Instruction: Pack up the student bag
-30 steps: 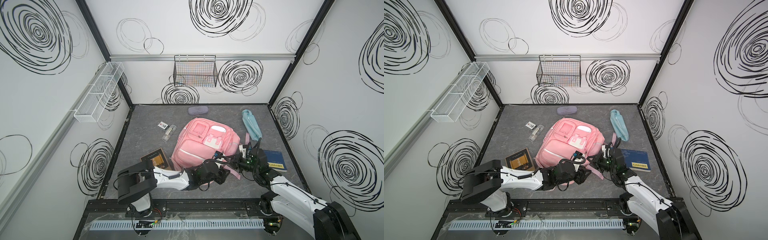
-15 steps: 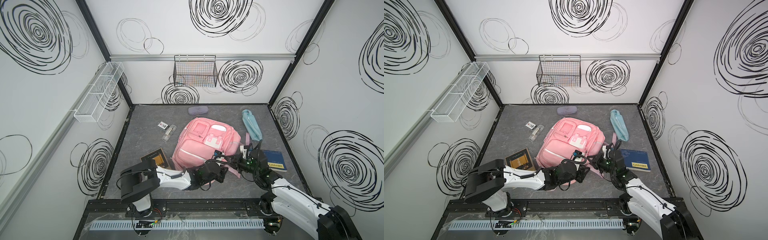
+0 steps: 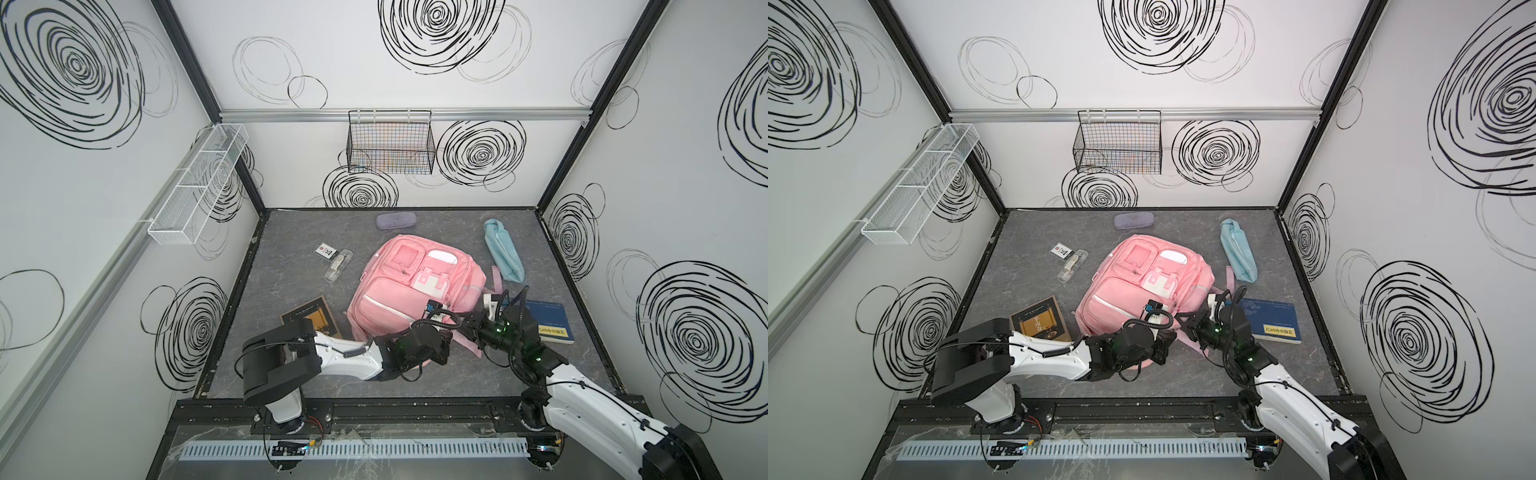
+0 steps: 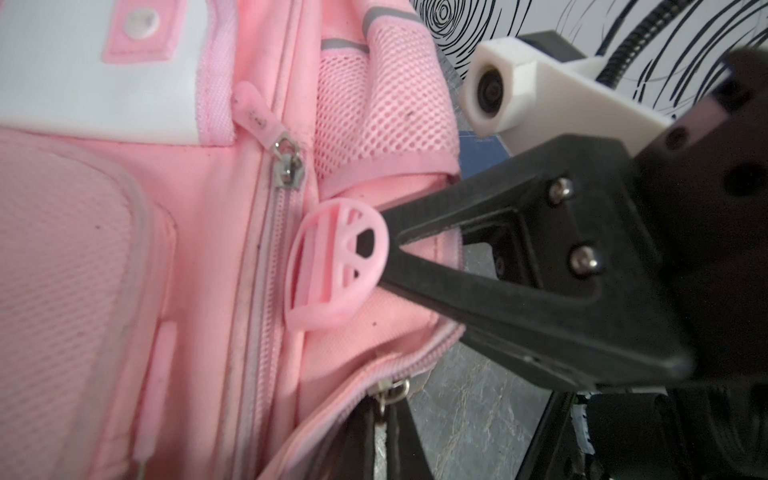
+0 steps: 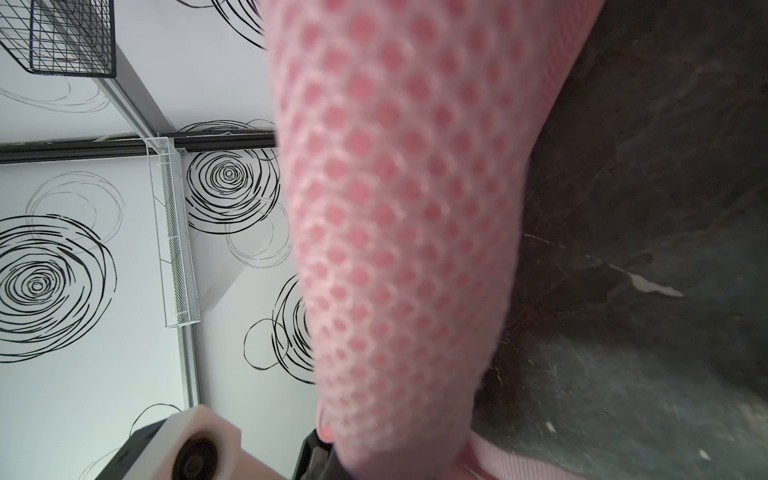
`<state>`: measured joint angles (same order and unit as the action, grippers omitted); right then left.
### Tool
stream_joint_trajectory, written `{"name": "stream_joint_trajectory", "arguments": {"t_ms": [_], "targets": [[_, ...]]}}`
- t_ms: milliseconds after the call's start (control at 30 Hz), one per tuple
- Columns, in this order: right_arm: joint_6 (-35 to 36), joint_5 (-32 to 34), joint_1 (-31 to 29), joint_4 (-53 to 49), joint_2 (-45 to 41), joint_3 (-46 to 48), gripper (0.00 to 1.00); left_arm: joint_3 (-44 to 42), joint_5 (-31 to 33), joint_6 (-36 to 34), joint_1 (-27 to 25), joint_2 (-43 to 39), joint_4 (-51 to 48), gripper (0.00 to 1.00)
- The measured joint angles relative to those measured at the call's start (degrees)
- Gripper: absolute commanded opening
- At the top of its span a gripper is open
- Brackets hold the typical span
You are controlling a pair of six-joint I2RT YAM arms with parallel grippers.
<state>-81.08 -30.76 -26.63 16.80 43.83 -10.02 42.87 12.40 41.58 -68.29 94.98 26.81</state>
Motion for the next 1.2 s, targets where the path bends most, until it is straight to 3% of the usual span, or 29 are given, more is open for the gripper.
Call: {"name": "stream_joint_trajectory", "arguments": {"t_ms": [300,600,867,900,967,1000,1067,1200], "targets": [[6.7,-0.9,0.5,-2.2,-0.5,-1.0,0.0,-3.6,-8.4,0.0,2.2,-6.2,-0.5,0.0],[19.7,-7.9,12.1,-9.5,4.4,-7.2,0.0,-6.5,-20.3,0.4,6.1,-16.9,-9.4,0.0],[27.6,-10.2,17.3,-12.6,9.1,-10.1,0.0,-14.6,-25.2,0.3,10.8,-31.7,-20.8,0.0],[28.4,-10.4,17.4,-12.8,9.5,-10.1,0.04,-15.8,-25.7,0.2,11.4,-33.0,-21.7,0.0],[29.6,-10.8,17.5,-13.6,10.3,-10.4,0.46,-17.0,-26.6,0.0,12.2,-35.0,-23.6,0.0],[30.4,-10.9,17.5,-14.1,10.7,-11.0,0.57,-17.0,-26.9,-0.2,12.2,-35.4,-24.3,0.0],[32.2,-10.8,17.5,-17.0,11.1,-13.7,0.69,-16.8,-27.6,-0.5,12.2,-35.5,-24.8,0.0],[35.6,-8.4,16.1,-25.3,9.1,-20.6,0.71,-14.2,-27.9,-0.9,12.1,-34.6,-26.4,0.0]]}}
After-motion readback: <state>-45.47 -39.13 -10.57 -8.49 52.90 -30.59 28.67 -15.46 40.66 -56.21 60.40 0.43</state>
